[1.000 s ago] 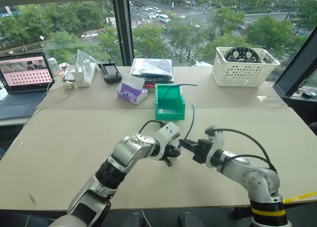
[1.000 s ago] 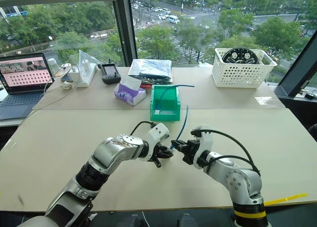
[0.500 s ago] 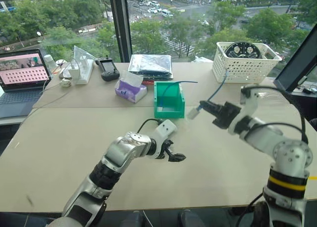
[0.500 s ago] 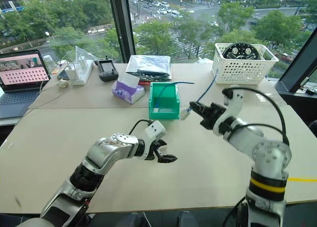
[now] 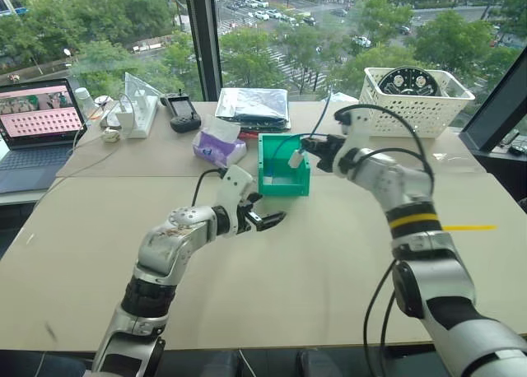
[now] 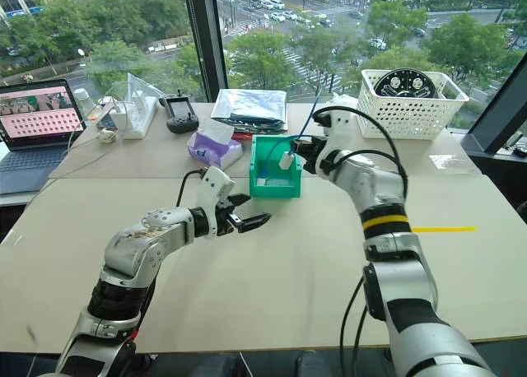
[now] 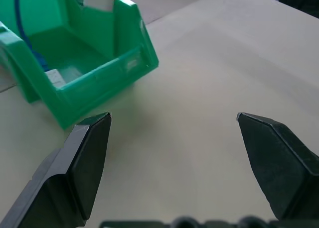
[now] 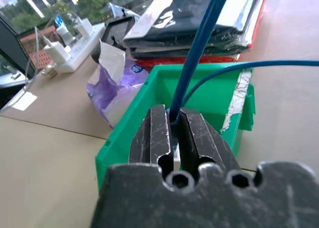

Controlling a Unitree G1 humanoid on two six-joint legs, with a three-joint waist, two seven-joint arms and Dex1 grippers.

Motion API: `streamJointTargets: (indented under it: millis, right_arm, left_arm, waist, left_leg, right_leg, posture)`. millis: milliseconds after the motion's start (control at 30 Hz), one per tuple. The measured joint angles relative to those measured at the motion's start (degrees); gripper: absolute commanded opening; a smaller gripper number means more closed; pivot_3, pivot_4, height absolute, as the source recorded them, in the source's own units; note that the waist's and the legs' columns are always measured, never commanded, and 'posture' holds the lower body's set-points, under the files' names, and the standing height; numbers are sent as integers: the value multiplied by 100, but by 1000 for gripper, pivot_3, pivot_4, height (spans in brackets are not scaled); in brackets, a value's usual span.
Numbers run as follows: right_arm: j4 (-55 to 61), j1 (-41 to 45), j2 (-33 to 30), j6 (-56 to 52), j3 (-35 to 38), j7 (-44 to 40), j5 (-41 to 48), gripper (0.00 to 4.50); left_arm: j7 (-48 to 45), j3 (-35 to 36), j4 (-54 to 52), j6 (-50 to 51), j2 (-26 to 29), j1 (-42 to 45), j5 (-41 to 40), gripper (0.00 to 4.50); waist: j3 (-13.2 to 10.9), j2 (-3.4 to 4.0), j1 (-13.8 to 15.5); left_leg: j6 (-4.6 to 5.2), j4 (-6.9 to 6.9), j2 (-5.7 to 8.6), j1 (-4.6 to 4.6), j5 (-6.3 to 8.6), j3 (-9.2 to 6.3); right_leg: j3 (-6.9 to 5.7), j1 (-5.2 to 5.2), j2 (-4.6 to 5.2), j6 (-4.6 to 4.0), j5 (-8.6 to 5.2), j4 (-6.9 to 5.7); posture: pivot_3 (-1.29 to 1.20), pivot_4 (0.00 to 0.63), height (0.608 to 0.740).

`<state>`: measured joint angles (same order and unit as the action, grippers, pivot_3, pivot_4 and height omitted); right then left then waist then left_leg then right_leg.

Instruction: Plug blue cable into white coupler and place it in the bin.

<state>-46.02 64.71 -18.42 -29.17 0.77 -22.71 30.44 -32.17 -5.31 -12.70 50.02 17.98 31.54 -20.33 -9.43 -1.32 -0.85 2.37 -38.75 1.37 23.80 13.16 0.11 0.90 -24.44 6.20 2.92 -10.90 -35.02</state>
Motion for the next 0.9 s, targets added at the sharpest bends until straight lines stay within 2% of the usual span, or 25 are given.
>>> streamJointTargets:
  millis: [100, 133, 267, 333, 467, 633, 800, 867, 900]
  right_arm:
    - [-727, 331, 97, 471, 72, -252, -298, 2847]
    - [-856, 410, 113, 549, 113, -317, -341, 3092]
    - [-885, 522, 80, 602, 325, -563, -441, 4444]
    - [-198, 313, -73, 223, 468, -665, -327, 4478]
    - [2250, -759, -773, -891, 808, -766, 203, 4478]
    - [5007, -3057, -1623, -1659, 1311, -1036, 761, 4478]
    - [6424, -5023, -1868, -1320, 1414, -1223, 562, 4478]
    - [6490, -5798, -1758, -726, 1264, -1206, 77, 4478]
    - [6430, -5922, -1651, -528, 1244, -1190, -60, 4478]
  left_arm:
    - [236, 100, -41, -6, -74, -79, 0, 4396]
    - [291, 140, -41, 3, -95, -94, -3, 4396]
    - [444, 254, -43, -85, -108, -112, 5, 4396]
    - [468, 213, -14, -349, -23, -119, 146, 4396]
    - [440, 274, 155, -904, 206, -138, 341, 4396]
    - [237, 695, 380, -1549, 470, -403, 314, 4396]
    - [57, 1050, 647, -2202, 515, -775, 224, 4396]
    - [12, 1246, 910, -2612, 509, -1017, 220, 4396]
    - [8, 1301, 1009, -2713, 511, -1086, 230, 4396]
  waist:
    - [-1, 1, -2]
    - [-1, 2, -4]
    - [-4, 5, -1]
    - [-5, 5, 15]
    - [-6, 6, 77]
    - [-5, 6, 100]
    - [-7, 4, 60]
    - [-8, 2, 54]
    - [-8, 1, 43]
  left_leg:
    - [-7, 4, 4, 2, 4, -3]
    - [-11, 4, 4, 2, 7, -4]
    - [-17, 7, 4, 3, 10, -8]
    - [-18, 8, 5, 5, 11, -12]
    - [-17, 14, 15, 8, 16, -22]
    - [-7, 14, 15, 10, 22, -10]
    - [-7, -6, 7, -7, 22, -6]
    - [-12, -18, 2, -25, 18, 7]
    - [-15, -19, 2, -29, 14, 11]
  right_leg:
    - [-1, -1, 6, 4, 4, 3]
    - [-1, -2, 6, 5, 4, 3]
    - [-4, -3, 6, 4, 4, 3]
    - [-7, -4, 8, 4, 4, 3]
    - [-16, -4, 20, 5, 4, 7]
    - [-12, -5, 23, 7, 2, 13]
    - [-8, 11, 19, 9, -2, 24]
    - [-3, 19, 18, 9, -3, 17]
    - [0, 21, 17, 11, -5, 17]
  posture:
    - [0, 150, 736]
    - [0, 150, 736]
    - [0, 150, 736]
    - [0, 150, 736]
    - [0, 150, 736]
    - [0, 150, 736]
    - [0, 150, 736]
    - [0, 150, 736]
    - [0, 150, 736]
